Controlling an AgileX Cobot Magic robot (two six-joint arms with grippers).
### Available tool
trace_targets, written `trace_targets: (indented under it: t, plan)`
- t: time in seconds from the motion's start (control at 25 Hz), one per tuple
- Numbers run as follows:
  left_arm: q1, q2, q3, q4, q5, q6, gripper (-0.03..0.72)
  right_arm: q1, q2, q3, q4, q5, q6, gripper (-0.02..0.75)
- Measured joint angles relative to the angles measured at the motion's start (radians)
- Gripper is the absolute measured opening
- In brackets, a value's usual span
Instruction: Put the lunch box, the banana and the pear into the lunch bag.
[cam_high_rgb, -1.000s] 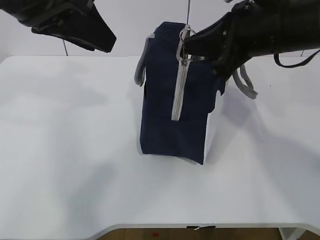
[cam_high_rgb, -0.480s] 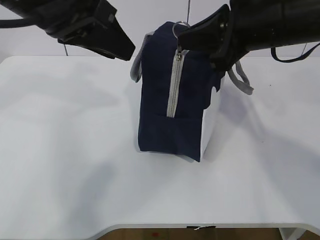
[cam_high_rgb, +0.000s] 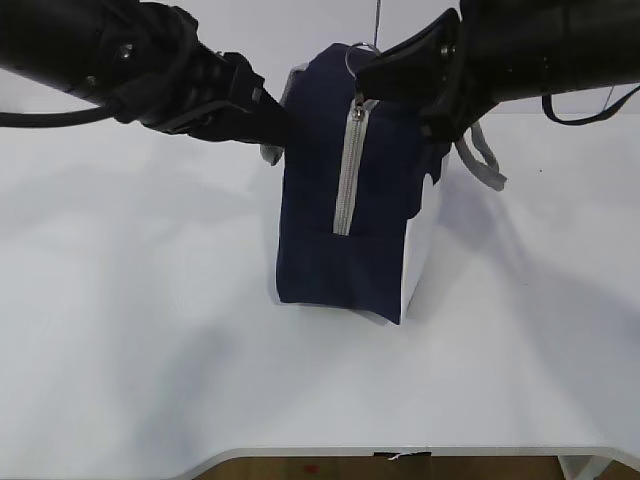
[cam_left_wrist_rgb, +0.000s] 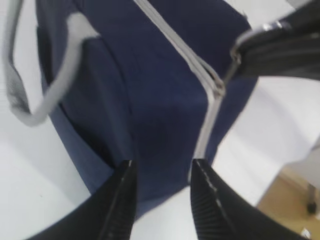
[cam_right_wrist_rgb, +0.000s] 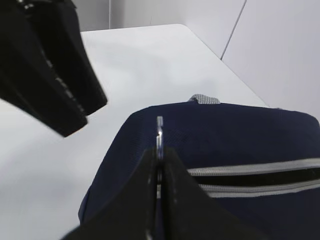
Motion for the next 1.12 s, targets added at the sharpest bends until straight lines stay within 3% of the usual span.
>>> trace_targets:
  t: [0.16,0.44,0.88,1.0,1.12]
  plan:
    - [0.000,0.012,0.002,-0.021,-0.046,0.021,0.281,0.000,0.000,0.000,0.000,0.000,0.000,0.006]
    - [0.000,0.064,0.002,-0.056,-0.077,0.045,0.365,0.000,0.000,0.000,0.000,0.000,0.000,0.006]
    - [0.000,0.114,0.002,-0.218,-0.133,0.204,0.370,0.000,0.000,0.000,0.002,0.000,0.000,0.006]
    - [0.000,0.126,0.002,-0.240,-0.133,0.216,0.337,0.000,0.002,0.000,0.002,0.000,0.000,0.006]
    - [0.000,0.143,0.002,-0.266,-0.129,0.227,0.238,0.000,0.004,0.000,0.005,0.000,0.000,0.006]
